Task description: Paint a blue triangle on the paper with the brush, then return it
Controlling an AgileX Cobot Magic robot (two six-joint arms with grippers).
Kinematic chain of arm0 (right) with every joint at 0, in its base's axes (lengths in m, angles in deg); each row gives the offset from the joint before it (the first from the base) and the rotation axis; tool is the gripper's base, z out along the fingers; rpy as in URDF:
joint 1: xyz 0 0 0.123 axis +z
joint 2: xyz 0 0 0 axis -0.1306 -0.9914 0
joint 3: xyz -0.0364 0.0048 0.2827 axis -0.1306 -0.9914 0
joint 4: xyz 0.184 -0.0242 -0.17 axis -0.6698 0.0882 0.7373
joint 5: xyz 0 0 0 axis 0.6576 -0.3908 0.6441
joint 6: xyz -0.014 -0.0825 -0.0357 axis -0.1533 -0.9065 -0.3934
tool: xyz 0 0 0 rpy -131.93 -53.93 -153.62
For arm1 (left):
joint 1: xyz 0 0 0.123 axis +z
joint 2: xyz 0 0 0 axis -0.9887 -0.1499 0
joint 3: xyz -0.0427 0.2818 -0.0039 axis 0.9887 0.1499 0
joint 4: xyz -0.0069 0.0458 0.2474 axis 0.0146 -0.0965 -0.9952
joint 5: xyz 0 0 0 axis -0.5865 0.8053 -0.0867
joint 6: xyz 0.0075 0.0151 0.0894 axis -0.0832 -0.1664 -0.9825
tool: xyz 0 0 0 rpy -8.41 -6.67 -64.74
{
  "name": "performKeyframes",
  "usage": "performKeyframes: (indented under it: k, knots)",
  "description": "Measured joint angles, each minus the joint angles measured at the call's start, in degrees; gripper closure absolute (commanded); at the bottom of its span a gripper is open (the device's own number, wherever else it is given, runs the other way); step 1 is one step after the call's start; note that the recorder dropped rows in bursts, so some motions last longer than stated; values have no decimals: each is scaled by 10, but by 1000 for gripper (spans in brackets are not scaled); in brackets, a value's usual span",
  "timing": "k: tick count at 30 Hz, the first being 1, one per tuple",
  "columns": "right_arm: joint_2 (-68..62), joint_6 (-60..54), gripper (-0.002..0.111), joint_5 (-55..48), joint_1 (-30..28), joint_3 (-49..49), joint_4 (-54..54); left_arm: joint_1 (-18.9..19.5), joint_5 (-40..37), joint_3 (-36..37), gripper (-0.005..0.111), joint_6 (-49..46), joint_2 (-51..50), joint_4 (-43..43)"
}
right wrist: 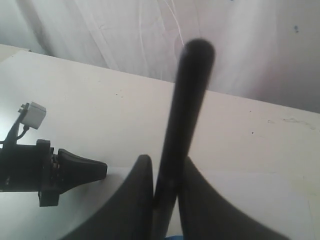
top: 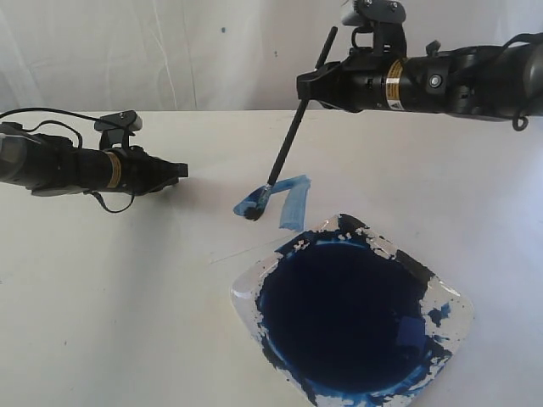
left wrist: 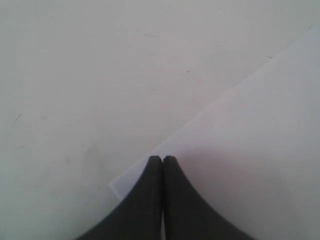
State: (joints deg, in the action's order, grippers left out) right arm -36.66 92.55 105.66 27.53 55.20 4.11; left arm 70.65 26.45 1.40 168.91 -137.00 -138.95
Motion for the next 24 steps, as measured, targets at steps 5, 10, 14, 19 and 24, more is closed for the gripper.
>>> performKeyframes:
  k: [5, 10, 14, 19, 24]
  knots:
    - [19, -9, 108, -25, 0, -1, 19, 0, 0, 0, 107, 0, 0, 0]
    - [31, 4, 108, -36, 0, -5, 46, 0, 0, 0, 107, 0, 0, 0]
    - [33, 26, 108, -37, 0, -5, 61, 0, 0, 0, 107, 0, 0, 0]
    - [34, 59, 108, -37, 0, -5, 71, 0, 0, 0, 107, 0, 0, 0]
    - [38, 97, 108, -41, 0, -5, 96, 0, 0, 0, 107, 0, 0, 0]
